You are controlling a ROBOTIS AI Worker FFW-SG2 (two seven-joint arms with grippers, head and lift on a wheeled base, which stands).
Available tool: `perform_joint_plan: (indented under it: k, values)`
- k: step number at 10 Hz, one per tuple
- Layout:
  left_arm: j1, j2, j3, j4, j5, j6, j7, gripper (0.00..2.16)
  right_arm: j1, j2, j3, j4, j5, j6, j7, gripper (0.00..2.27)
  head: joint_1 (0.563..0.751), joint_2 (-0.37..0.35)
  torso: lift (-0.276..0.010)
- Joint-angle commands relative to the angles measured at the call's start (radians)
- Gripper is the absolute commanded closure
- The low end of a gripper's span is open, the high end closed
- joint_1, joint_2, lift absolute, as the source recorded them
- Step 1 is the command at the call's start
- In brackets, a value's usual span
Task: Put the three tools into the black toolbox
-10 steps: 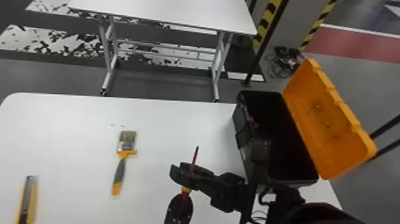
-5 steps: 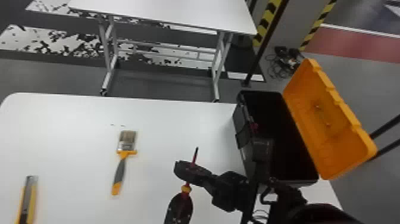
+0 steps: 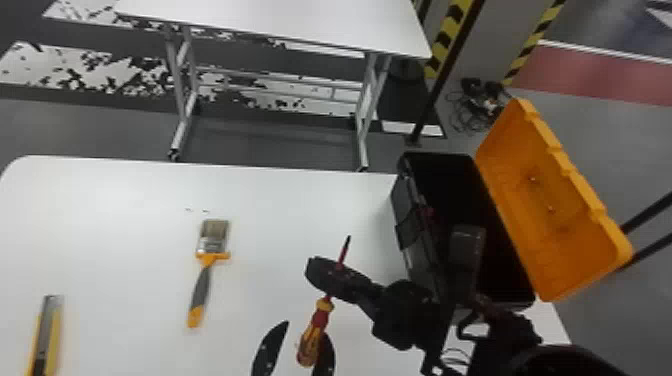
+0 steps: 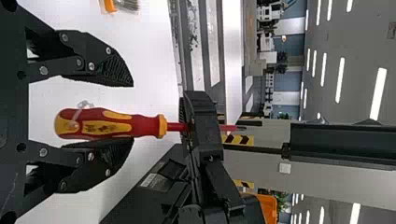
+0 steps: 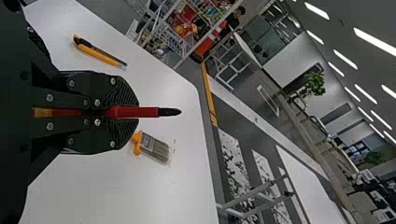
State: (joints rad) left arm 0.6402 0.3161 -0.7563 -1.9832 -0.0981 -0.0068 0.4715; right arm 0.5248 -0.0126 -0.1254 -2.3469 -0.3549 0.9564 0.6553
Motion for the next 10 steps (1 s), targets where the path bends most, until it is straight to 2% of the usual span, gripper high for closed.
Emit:
perform_joint_plan:
  k: [1, 3, 5, 7, 10]
  values:
    - [0.009, 0.009, 0.014, -0.009, 0.000, 0.003, 0.004, 0.01, 0.004, 0.000, -0.074, -0.071, -0.027, -0.006, -0.002, 2.24, 0.695, -0.230, -0.051]
    - [0.036, 0.015, 0.058, -0.023, 0.000, 0.003, 0.018, 0.01, -0.017, -0.001, -0.194, -0.129, -0.026, -0.055, -0.008, 2.24, 0.695, -0.267, -0.051]
    - [0.064, 0.035, 0.095, -0.042, 0.008, 0.000, 0.018, 0.02, -0.071, -0.032, -0.307, -0.124, 0.010, -0.150, -0.026, 2.24, 0.695, -0.321, -0.051]
    - [0.093, 0.043, 0.126, -0.060, 0.014, -0.012, 0.012, 0.02, -0.089, -0.104, -0.310, -0.040, 0.114, -0.343, -0.063, 2.24, 0.695, -0.350, -0.051]
    - [0.141, 0.044, 0.187, -0.106, 0.018, -0.012, -0.024, 0.02, -0.089, -0.147, -0.293, 0.162, 0.228, -0.638, -0.071, 2.24, 0.695, -0.350, -0.051]
